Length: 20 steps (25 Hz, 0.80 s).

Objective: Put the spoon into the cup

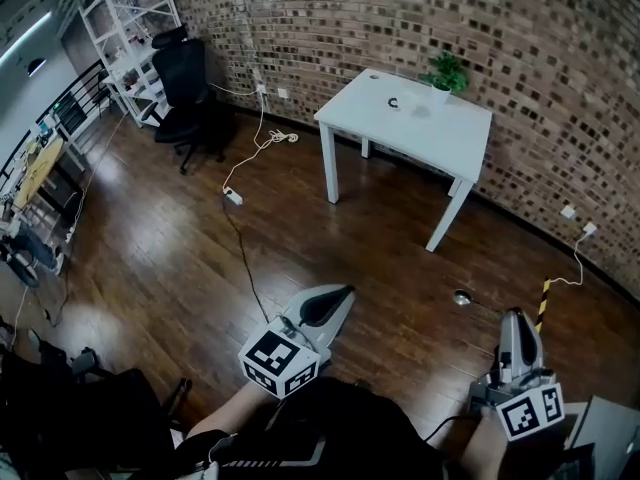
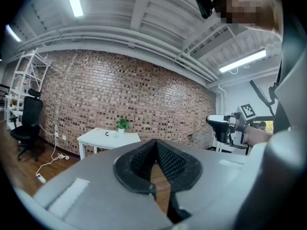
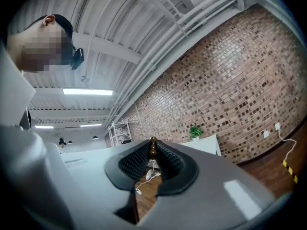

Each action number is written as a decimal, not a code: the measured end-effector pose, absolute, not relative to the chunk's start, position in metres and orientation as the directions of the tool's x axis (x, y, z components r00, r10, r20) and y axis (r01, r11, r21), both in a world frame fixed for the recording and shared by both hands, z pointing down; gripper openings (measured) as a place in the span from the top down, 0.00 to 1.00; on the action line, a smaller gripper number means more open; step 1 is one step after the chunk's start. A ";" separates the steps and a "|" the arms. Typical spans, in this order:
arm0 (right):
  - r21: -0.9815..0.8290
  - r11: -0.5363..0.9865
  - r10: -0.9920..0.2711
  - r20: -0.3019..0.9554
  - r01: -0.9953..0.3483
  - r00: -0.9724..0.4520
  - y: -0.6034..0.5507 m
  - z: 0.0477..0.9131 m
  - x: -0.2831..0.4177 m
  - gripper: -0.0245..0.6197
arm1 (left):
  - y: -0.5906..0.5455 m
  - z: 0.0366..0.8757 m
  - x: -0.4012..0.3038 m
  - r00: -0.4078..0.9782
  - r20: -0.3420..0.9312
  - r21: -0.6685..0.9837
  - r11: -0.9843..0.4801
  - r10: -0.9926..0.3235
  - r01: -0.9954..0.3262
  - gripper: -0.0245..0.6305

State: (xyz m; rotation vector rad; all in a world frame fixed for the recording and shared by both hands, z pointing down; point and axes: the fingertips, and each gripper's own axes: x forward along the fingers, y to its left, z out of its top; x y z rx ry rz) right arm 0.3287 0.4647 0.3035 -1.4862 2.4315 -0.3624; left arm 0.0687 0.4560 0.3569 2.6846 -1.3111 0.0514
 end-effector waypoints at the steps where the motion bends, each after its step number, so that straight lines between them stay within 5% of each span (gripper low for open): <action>1: -0.344 0.449 -0.890 -0.093 -0.825 -0.445 0.458 0.304 0.328 0.89 | 0.451 0.358 0.068 0.611 0.101 0.123 -0.600 -0.785 -0.791 0.97; 20: -0.323 0.430 -0.898 -0.051 -0.843 -0.438 0.309 0.308 0.227 0.89 | 0.308 0.359 -0.024 0.646 0.079 0.153 -0.631 -0.759 -0.760 0.97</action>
